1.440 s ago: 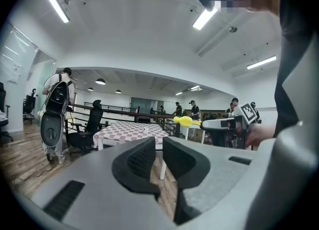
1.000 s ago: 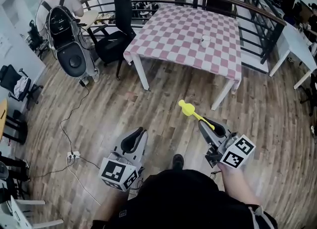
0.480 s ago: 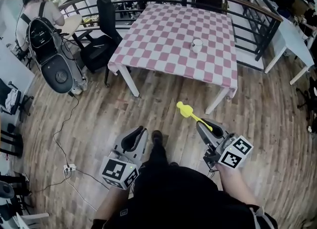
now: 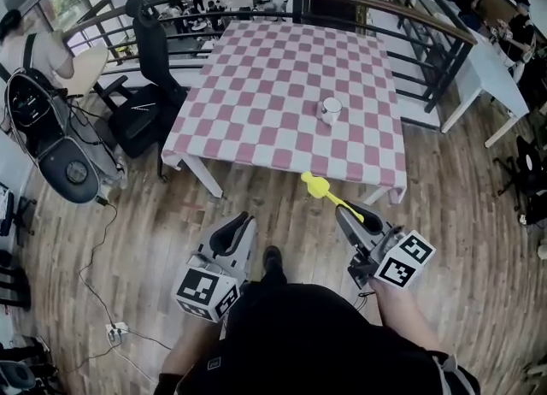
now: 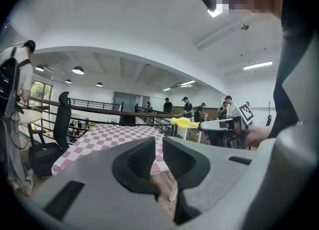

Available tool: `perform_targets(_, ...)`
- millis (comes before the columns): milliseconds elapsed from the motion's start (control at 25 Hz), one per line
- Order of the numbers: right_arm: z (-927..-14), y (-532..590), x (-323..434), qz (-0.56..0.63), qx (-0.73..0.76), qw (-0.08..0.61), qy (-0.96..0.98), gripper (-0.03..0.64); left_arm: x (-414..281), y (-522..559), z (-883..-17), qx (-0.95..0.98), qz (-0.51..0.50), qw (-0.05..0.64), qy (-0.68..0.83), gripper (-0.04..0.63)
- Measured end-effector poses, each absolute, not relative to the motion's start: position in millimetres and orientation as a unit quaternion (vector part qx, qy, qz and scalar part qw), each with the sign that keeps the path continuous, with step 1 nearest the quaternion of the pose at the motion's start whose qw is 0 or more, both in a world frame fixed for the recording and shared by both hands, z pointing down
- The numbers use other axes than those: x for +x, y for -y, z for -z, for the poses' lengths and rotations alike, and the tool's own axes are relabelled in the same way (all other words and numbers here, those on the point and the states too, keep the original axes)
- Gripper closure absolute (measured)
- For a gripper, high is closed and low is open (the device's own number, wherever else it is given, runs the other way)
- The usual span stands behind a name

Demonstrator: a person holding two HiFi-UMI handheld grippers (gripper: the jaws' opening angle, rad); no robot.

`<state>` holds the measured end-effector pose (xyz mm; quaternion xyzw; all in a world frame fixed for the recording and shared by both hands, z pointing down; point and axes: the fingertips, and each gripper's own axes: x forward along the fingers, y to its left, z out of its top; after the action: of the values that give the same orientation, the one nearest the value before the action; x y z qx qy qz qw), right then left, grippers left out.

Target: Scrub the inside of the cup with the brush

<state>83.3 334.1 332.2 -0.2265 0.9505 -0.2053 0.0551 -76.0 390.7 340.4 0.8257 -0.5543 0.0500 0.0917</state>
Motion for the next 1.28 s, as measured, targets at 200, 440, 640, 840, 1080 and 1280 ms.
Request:
perform_targets(200, -317, -262, 49, 0.198, -0.252, 0.059, -0.946, 0.572, -111, -312, -331, 0.844, -0.046, 0.084, 0.528, 0.545)
perform_targets(440, -309, -203, 28, 0.188, -0.276, 0.053, -0.941, 0.572, -129, -243, -332, 0.859, -0.046, 0.088, 0.502, 0.545)
perform_targets(640, -323, -164, 50, 0.200, -0.310, 0.046, -0.928, 0.572, -105, -197, -345, 0.877, -0.057, 0.104, 0.466, 0.545)
perform_targets(840, -330, -112, 90, 0.211, -0.327, 0.055, -0.919, 0.572, -63, -143, -358, 0.888, -0.076, 0.122, 0.437, 0.545)
perform_targets(1080, -344, -39, 142, 0.224, -0.315, 0.048, -0.921, 0.572, -19, -66, -362, 0.885, -0.079, 0.123, 0.443, 0.545)
perform_targets(1280, -357, 9, 173, 0.234, -0.294, 0.032, -0.926, 0.572, 14, -21, -382, 0.880, -0.092, 0.152, 0.441, 0.543)
